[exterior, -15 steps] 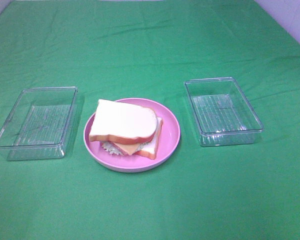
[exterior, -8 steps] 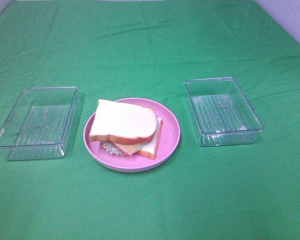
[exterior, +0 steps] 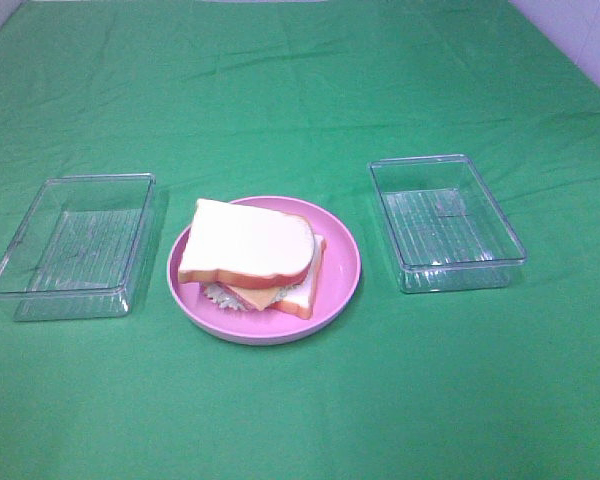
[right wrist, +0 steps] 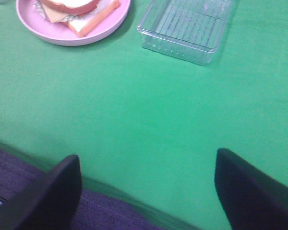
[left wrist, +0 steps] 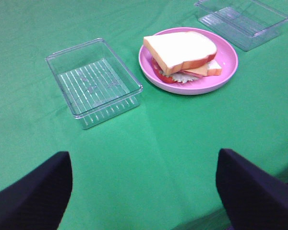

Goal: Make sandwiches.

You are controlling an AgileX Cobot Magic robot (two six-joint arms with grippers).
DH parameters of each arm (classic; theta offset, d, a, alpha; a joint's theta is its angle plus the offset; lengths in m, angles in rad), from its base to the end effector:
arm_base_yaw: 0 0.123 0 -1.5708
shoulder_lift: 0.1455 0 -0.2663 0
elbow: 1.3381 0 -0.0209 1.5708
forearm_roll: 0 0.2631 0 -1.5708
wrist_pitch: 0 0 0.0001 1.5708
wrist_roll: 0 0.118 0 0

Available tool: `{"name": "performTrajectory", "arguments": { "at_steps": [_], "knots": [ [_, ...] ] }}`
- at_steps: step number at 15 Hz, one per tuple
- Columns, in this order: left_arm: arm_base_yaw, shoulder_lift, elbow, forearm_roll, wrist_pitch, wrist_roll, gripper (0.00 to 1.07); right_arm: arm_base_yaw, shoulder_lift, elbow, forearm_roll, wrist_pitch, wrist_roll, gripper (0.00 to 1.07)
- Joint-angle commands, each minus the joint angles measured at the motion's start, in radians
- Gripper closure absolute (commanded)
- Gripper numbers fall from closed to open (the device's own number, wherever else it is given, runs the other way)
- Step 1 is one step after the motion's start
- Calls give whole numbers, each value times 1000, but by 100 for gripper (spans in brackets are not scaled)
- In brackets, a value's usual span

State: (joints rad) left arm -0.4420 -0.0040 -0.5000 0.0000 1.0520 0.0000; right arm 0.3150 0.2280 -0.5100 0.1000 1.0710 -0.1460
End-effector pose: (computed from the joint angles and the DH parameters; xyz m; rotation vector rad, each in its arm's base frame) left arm 0.0441 -0.0209 0.2720 0.4478 1.9932 -0.2776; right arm 0.0726 0.0345 0.2588 -0.5121 2.2179 0.2140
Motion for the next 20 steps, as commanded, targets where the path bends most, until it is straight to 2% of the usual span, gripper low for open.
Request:
{"name": "performTrajectory", "arguments": {
  "at_steps": [1, 2, 4, 8, 20],
  "knots": [
    [97, -21, 2, -10, -9, 0, 29, -134, -9, 4, -2, -9, -16, 35],
    [184, -21, 2, -10, -9, 0, 29, -225, -22, 4, -2, -9, -15, 35],
    [287, -21, 2, -10, -9, 0, 29, -313, -79, 4, -2, -9, -13, 35],
    [402, -22, 2, -10, -9, 0, 29, -331, -238, 4, 0, -9, -13, 35],
    [404, -24, 2, -10, -9, 0, 29, -331, -248, 4, 0, -9, -13, 35]
  ]
}}
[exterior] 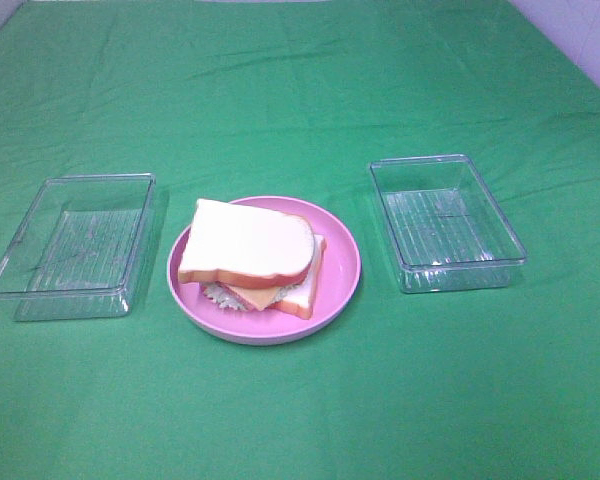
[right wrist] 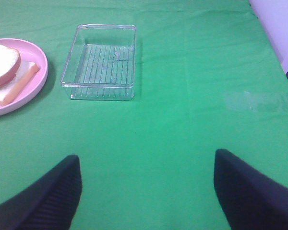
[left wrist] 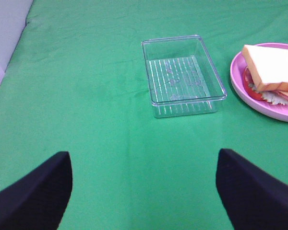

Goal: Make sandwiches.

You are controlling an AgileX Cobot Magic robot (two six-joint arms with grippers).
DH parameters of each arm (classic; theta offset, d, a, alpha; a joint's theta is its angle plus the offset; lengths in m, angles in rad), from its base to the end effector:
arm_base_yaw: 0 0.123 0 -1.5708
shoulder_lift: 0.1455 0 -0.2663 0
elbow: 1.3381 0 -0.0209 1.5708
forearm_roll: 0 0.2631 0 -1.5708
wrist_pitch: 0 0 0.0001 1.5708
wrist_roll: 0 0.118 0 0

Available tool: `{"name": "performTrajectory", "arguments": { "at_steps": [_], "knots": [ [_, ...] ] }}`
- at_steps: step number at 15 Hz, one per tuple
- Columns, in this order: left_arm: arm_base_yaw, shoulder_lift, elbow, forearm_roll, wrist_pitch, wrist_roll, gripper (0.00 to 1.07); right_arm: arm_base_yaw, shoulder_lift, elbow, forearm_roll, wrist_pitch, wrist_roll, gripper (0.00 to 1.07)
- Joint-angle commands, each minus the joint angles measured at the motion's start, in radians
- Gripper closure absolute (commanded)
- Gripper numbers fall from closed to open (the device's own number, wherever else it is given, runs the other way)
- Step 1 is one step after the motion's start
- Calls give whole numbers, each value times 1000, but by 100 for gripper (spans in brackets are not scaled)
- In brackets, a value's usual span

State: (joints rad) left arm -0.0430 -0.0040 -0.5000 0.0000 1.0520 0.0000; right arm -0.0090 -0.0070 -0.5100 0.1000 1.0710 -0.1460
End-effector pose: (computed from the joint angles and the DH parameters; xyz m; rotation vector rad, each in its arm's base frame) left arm 0.0488 -0.0021 0.2720 0.0437 2.0312 -0.0271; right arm 0.0460 0.0099 0.2737 -0.1454 2.0284 0.0220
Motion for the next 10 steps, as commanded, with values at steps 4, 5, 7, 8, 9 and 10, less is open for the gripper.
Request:
{"name": "performTrajectory", "arguments": {
  "at_steps": [4, 5, 7, 8, 9, 10],
  "knots": [
    [5, -24, 2, -10, -9, 0, 29, -7, -13, 4, 0, -9, -13, 35],
    [5, -24, 2, -10, -9, 0, 29, -7, -13, 4, 0, -9, -13, 35],
    [5, -24, 2, -10, -9, 0, 29, -7, -13, 4, 0, -9, -13, 35],
    [5, -24, 2, -10, -9, 0, 29, -7, -13, 4, 0, -9, -13, 35],
    [5, -24, 2, -10, -9, 0, 29, -7, -13, 4, 0, -9, -13, 35],
    [5, -24, 2, -10, -9, 0, 29, -7, -13, 4, 0, -9, -13, 35]
  ]
}}
